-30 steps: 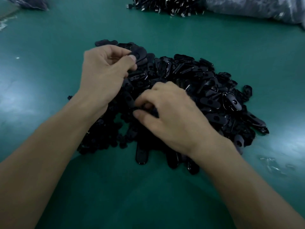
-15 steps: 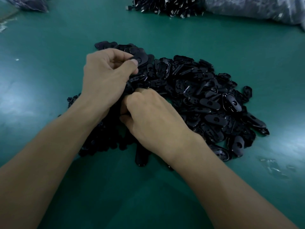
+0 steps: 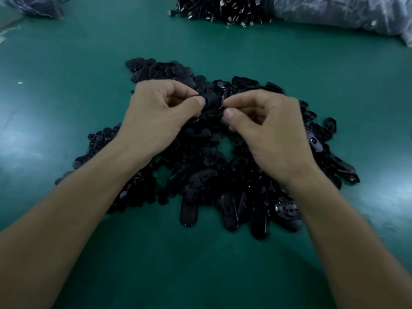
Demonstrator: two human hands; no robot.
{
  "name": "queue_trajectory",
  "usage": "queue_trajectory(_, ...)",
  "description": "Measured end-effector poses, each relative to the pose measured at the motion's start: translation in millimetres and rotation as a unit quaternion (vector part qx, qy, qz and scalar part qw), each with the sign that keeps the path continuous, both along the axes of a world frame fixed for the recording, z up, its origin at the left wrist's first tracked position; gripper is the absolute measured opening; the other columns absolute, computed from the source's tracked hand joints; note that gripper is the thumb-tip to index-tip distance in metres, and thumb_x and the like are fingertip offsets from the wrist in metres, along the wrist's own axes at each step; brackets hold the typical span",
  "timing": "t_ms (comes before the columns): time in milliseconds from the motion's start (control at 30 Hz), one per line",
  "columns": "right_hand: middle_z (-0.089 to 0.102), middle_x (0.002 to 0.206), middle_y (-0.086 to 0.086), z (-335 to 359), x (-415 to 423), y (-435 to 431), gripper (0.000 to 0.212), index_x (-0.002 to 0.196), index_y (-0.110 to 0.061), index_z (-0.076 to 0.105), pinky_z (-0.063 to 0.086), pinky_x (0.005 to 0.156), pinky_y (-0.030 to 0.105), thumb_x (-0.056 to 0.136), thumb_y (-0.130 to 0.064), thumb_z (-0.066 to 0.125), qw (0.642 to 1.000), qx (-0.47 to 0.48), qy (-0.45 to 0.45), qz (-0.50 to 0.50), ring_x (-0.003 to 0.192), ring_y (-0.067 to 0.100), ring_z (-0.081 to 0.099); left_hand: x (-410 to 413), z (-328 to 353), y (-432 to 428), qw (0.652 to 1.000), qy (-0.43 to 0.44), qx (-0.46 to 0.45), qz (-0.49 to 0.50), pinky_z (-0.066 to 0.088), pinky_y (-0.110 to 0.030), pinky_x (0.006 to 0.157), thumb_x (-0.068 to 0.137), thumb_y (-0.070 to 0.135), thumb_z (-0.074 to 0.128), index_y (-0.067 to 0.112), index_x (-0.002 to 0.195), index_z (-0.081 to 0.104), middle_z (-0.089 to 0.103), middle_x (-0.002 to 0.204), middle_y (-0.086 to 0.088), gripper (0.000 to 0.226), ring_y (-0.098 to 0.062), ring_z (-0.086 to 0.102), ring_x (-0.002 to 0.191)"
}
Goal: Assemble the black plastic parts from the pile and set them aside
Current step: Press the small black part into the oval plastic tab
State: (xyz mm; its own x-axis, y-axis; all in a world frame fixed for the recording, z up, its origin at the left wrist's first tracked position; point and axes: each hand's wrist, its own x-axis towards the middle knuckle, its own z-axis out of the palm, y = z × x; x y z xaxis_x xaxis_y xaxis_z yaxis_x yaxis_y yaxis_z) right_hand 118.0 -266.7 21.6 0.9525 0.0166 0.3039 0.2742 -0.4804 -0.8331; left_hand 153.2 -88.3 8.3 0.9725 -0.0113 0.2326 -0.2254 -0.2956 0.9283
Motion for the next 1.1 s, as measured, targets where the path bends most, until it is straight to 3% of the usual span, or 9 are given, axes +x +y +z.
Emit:
queue_trajectory(133, 0.076, 0.079, 0.0, -6, -4, -12, 0.016, 0.088, -0.024, 0.072, 0.052, 0.064, 0.016, 0.088, -0.008, 0.075, 0.989, 0.148, 0.018, 0.012, 0.07, 0.007, 0.07, -5, 4, -4, 0.998, 0.019, 0.007, -0.062, 0.046, -0.012, 0.055, 0.086, 0.015, 0.076, 0.027, 0.079, 0.071, 0.067, 0.062, 0.014, 0.015, 0.001, 0.056, 0.057)
queue_trajectory(333, 0.077, 0.081, 0.001, -7, -4, -14, 0.015, 0.084, -0.024, 0.075, 0.05, 0.06, 0.017, 0.085, -0.01, 0.075, 0.973, 0.224, 0.047, 0.042, 0.071, 0.009, 0.069, -12, 9, -9, 0.994, 0.022, -0.003, -0.108, 0.044, -0.009, 0.057, 0.087, 0.011, 0.075, 0.024, 0.083, 0.072, 0.069, 0.065, 0.016, 0.015, 0.006, 0.057, 0.057)
queue_trajectory(433, 0.071, 0.075, -0.008, -8, -3, -15, 0.021, 0.08, -0.026, 0.077, 0.048, 0.06, 0.017, 0.086, -0.006, 0.075, 0.973, 0.224, 0.042, 0.034, 0.07, 0.006, 0.061, -13, 10, -10, 0.993, 0.02, -0.005, -0.115, 0.047, -0.011, 0.058, 0.086, 0.01, 0.076, 0.025, 0.081, 0.072, 0.071, 0.067, 0.013, 0.016, 0.002, 0.06, 0.06)
queue_trajectory(600, 0.069, 0.069, -0.006, -7, -4, -16, 0.019, 0.083, -0.023, 0.076, 0.047, 0.062, 0.015, 0.087, -0.005, 0.074, 0.973, 0.224, 0.048, 0.03, 0.066, 0.007, 0.06, -16, 11, -11, 0.993, 0.025, -0.012, -0.116, 0.056, -0.018, 0.064, 0.084, 0.012, 0.078, 0.025, 0.08, 0.074, 0.076, 0.076, 0.0, 0.014, -0.006, 0.066, 0.064)
queue_trajectory(767, 0.069, 0.07, -0.01, -6, -6, -14, 0.018, 0.086, -0.025, 0.072, 0.047, 0.064, 0.012, 0.089, -0.007, 0.073, 0.989, 0.147, 0.015, 0.023, 0.066, 0.002, 0.062, -17, 11, -11, 0.991, 0.039, -0.018, -0.124, 0.048, -0.012, 0.057, 0.084, 0.011, 0.078, 0.022, 0.08, 0.075, 0.075, 0.07, 0.003, 0.012, -0.001, 0.064, 0.06)
queue_trajectory(867, 0.071, 0.076, -0.009, -5, -6, -13, 0.021, 0.086, -0.028, 0.071, 0.049, 0.066, 0.015, 0.088, -0.008, 0.074, 0.995, 0.104, -0.009, 0.01, 0.07, 0.002, 0.063, -16, 10, -12, 0.992, 0.041, -0.007, -0.12, 0.05, -0.017, 0.058, 0.088, 0.012, 0.074, 0.021, 0.081, 0.076, 0.075, 0.075, -0.005, 0.012, -0.005, 0.062, 0.062)
queue_trajectory(1100, 0.071, 0.079, -0.013, -5, -7, -12, 0.023, 0.085, -0.032, 0.069, 0.052, 0.072, 0.015, 0.088, -0.01, 0.074, 0.998, 0.059, -0.02, -0.002, 0.076, 0.001, 0.067, -15, 7, -12, 0.992, 0.046, -0.009, -0.121, 0.054, -0.018, 0.064, 0.093, 0.015, 0.068, 0.027, 0.085, 0.077, 0.076, 0.076, 0.006, 0.018, -0.003, 0.064, 0.066)
